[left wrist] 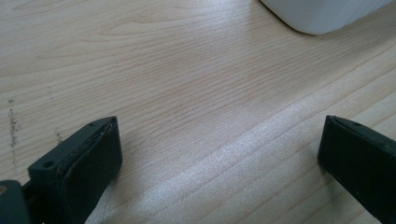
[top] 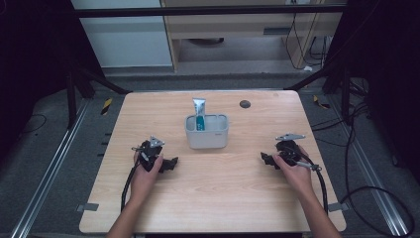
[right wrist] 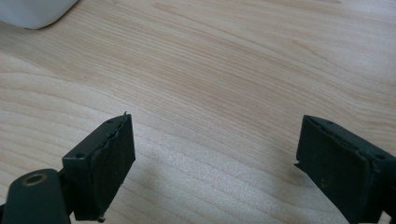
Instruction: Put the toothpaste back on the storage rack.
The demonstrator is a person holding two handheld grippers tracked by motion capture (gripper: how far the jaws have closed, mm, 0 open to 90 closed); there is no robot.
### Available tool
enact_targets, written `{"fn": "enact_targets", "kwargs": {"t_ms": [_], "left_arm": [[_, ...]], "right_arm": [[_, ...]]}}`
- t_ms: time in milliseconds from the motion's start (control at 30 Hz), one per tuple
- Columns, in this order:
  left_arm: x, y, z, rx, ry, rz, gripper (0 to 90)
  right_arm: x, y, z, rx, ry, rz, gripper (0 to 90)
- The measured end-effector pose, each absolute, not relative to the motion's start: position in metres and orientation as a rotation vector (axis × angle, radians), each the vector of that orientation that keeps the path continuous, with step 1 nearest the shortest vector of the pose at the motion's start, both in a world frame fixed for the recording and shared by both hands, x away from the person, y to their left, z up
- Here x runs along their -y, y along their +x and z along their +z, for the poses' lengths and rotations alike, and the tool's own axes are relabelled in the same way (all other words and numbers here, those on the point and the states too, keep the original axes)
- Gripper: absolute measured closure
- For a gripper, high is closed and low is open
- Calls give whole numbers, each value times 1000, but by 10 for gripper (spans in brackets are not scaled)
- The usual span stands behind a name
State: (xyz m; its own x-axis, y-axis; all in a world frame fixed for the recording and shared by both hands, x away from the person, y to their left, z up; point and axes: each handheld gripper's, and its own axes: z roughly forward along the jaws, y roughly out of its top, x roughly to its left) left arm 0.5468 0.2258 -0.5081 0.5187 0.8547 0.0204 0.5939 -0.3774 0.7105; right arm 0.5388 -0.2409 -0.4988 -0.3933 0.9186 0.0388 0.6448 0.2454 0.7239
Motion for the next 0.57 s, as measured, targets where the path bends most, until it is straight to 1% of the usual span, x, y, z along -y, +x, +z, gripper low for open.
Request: {"fn": "enact_targets", "kwargs": {"t_ms": [167, 400, 567], "left_arm": [[-226, 547, -508, -1174, 2108, 515, 0], [-226, 547, -508, -1174, 2108, 515, 0], [-226, 547, -508, -1174, 2108, 515, 0]], "right_arm": [[241, 539, -504, -2127, 1457, 937, 112], [234, 538, -511, -2110, 1407, 914, 47], [231, 539, -511, -2099, 1423, 901, 28]]}}
